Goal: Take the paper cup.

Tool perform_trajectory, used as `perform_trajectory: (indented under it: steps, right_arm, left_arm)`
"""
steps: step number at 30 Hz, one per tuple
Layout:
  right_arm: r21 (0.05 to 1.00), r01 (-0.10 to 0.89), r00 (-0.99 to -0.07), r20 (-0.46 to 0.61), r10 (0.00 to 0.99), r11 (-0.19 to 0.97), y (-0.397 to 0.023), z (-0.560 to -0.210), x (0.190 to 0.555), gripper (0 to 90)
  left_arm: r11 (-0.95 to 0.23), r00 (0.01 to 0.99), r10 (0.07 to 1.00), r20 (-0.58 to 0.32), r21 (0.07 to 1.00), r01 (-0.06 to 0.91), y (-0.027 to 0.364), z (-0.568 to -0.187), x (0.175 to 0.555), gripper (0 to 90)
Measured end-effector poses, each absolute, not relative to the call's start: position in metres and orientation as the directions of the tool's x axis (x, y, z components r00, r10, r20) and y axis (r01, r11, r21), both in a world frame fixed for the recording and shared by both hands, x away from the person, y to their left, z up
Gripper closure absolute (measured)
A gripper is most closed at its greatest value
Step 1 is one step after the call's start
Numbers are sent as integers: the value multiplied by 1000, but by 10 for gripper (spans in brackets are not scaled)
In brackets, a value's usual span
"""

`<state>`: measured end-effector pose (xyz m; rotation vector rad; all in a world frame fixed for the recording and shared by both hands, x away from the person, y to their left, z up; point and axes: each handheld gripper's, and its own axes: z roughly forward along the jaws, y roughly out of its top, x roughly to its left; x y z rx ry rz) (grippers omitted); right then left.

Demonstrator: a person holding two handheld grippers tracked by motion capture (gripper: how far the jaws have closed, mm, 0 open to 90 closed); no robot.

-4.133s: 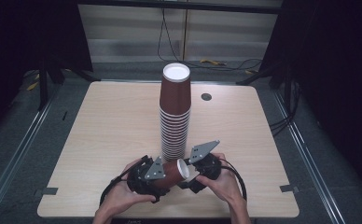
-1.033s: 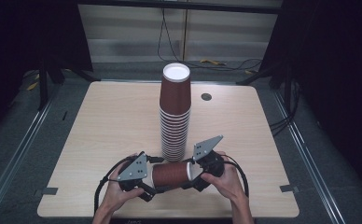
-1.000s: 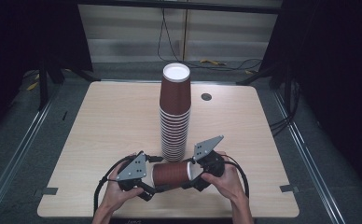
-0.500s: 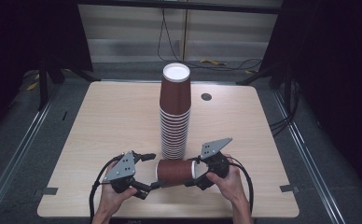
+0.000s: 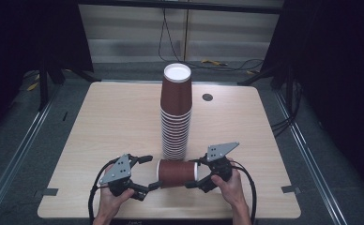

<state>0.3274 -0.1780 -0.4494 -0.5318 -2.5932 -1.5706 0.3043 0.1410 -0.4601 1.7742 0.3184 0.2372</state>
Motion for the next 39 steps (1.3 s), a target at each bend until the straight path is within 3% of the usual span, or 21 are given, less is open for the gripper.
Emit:
perform_trajectory:
  steps: [20, 26, 39]
  right_arm:
    - [911, 311, -942, 257, 215, 272, -187, -454, 327, 227]
    - [918, 299, -948, 254, 193, 260, -186, -453, 326, 228]
    - [911, 290, -953, 248, 175, 292, -175, -455, 327, 228]
  left_arm:
    - [-212, 955, 294, -37, 972, 103, 136, -464, 308, 150]
    - [-222, 950, 310, -44, 968, 117, 130, -468, 310, 0]
    - [-259, 967, 253, -37, 960, 104, 115, -471, 314, 13]
